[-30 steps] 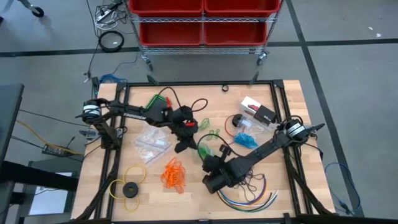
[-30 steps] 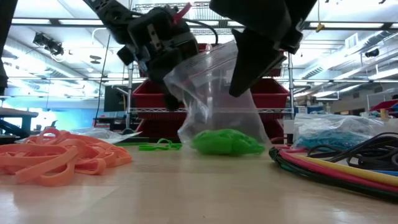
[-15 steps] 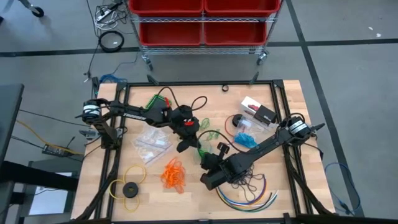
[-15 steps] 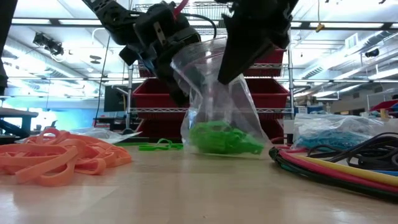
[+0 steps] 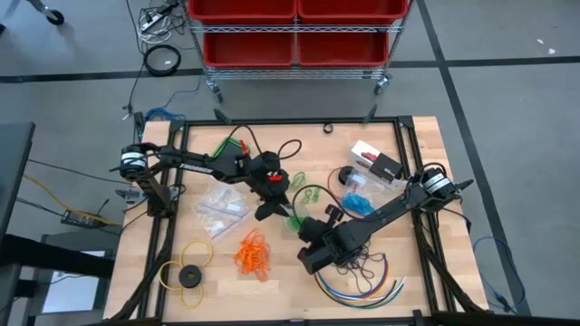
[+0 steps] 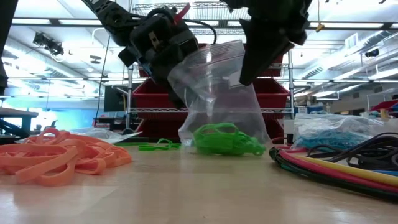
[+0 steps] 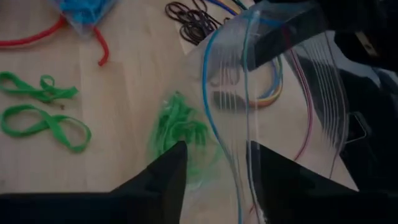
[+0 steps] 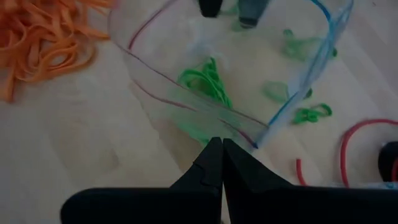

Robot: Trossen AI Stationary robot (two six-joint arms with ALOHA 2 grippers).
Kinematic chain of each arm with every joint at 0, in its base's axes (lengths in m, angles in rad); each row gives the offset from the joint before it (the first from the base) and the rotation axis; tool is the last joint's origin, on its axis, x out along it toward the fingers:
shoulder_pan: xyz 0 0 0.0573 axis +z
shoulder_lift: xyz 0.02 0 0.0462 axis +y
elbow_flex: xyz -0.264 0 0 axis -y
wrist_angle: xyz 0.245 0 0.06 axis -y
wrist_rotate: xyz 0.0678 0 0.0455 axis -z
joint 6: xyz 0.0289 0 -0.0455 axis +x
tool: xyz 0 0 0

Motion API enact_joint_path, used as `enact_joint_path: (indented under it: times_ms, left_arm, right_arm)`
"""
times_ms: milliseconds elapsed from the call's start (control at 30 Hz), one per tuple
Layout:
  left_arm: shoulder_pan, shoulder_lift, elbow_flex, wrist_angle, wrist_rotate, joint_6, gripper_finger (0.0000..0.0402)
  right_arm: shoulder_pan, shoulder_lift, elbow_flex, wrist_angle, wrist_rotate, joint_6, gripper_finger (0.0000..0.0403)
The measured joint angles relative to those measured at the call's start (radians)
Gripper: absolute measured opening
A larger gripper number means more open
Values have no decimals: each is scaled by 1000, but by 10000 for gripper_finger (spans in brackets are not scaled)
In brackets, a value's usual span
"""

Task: Sort rubber bands
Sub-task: Adjust the transparent zip bag

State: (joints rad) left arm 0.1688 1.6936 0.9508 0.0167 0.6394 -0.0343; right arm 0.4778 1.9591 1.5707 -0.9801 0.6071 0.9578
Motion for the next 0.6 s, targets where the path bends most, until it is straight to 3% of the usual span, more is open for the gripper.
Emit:
enact_joint_path:
  times_ms: [233, 333, 467, 600]
  left_arm:
    - [0, 0, 9, 40, -3, -30, 145]
    - [1, 0, 39, -29, -30, -19, 105]
    - [1, 0, 67, -88, -56, 38, 19]
    - [1, 0, 91, -100, -62, 47, 6]
  right_arm:
    - [-30, -3, 0, -6, -2, 27, 0]
    - [-44, -19, 0, -1, -17, 18, 0]
    - [-45, -62, 0, -14, -21, 18, 0]
    - [-44, -128, 0, -46, -16, 37, 6]
